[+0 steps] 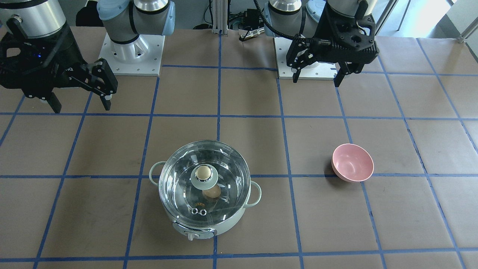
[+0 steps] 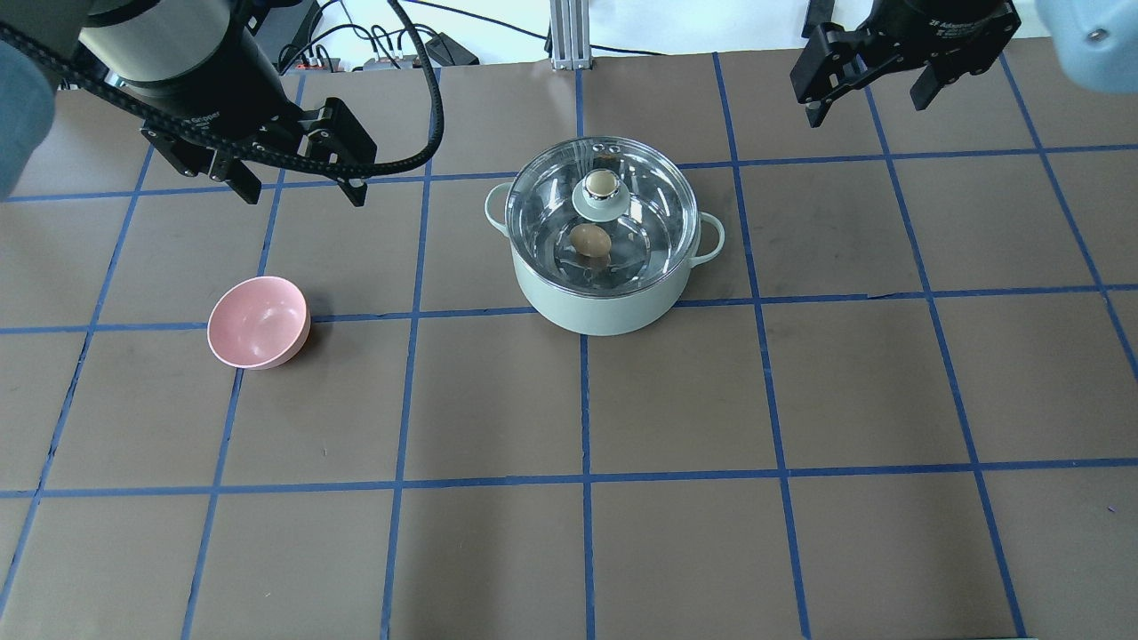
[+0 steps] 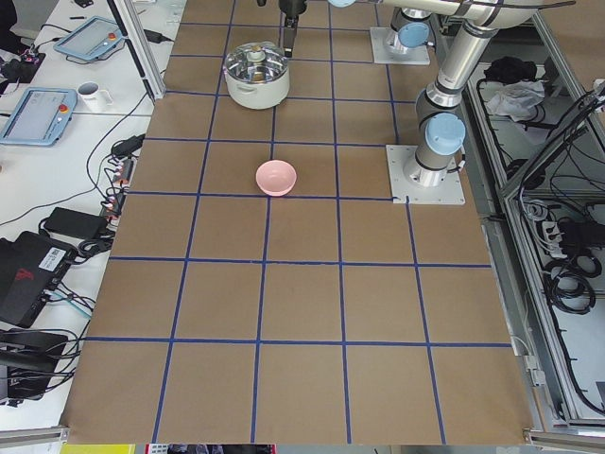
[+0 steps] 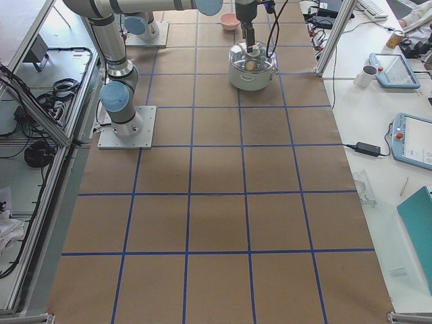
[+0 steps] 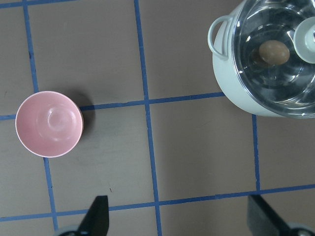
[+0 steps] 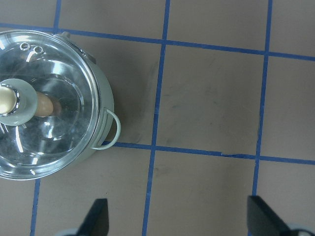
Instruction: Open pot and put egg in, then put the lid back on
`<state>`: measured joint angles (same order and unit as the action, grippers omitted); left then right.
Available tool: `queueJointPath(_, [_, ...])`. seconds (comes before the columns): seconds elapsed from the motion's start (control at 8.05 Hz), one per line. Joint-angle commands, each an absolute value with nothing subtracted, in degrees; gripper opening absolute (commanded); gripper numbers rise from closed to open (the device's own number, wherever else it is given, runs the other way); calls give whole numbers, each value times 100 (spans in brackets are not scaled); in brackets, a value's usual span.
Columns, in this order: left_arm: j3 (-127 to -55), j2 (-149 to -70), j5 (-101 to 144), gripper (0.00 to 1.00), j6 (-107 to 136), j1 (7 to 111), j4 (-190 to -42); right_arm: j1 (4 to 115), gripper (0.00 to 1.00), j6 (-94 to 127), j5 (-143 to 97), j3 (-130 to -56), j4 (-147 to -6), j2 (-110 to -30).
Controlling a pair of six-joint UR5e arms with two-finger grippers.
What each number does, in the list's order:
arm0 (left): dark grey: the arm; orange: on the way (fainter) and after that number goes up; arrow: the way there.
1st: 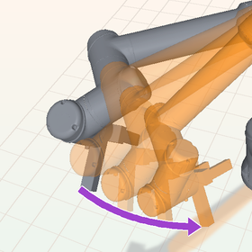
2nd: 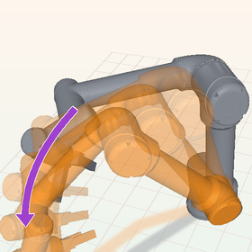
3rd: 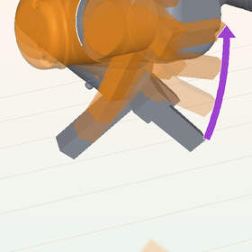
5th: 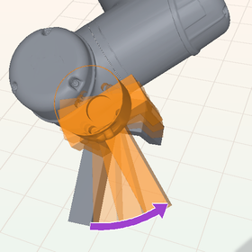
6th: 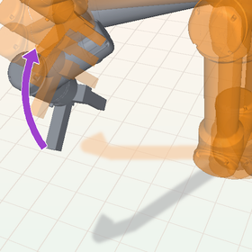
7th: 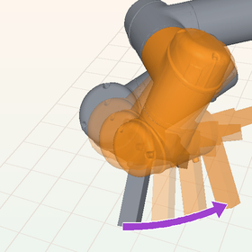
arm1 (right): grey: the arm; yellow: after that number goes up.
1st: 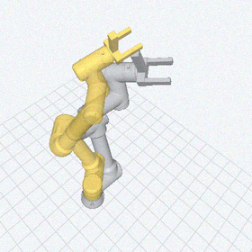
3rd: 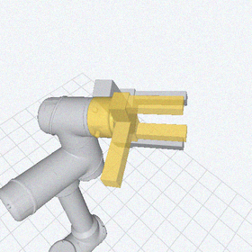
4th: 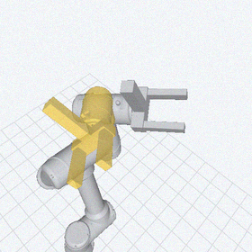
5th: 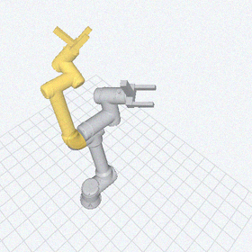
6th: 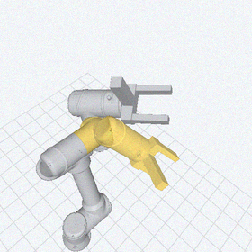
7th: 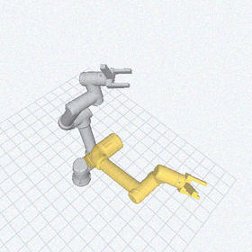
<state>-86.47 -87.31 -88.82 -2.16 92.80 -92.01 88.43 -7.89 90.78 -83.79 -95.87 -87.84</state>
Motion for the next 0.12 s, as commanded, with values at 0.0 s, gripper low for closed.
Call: queueJointPath(0.0, [-8657,-8736,-8903,100,-211,9281,-9193,8842,100,-791,9088,-8385,-9668,-8789])
